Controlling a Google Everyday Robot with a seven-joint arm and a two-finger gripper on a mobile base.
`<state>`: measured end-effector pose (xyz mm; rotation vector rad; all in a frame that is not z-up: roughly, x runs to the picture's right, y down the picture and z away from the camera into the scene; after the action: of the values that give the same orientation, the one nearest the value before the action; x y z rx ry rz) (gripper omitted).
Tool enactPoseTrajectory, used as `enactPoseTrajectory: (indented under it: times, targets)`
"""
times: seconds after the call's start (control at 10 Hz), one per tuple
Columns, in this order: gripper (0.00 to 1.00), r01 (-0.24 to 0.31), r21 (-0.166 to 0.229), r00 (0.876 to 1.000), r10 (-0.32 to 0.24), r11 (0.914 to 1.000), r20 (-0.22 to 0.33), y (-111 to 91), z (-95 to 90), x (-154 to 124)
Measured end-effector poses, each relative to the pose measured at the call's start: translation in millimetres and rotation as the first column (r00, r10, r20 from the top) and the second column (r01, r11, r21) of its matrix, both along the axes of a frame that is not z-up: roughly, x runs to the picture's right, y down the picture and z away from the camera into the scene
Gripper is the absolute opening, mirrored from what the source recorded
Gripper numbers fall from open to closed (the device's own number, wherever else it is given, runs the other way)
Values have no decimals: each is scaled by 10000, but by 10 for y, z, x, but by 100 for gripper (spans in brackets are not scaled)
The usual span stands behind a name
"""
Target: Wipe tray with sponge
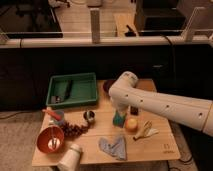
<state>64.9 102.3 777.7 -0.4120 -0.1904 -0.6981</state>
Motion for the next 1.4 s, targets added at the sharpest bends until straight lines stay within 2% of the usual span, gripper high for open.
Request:
enactPoseTrajectory:
  times: [0.1, 0.4, 0.5, 0.6, 1.4]
  targets:
    - [78, 124, 18, 9999, -125, 9999, 99, 6, 15, -37]
    - [73, 487, 41, 9982, -488, 9988, 342, -71, 69, -123]
    - [79, 642, -8, 9971, -641, 9979, 412, -32, 115, -128]
    - [80, 727, -15, 9962, -725, 9974, 476, -23, 136, -130]
    - [80, 1444, -259, 9843, -1409, 9892, 1066, 59, 398, -208]
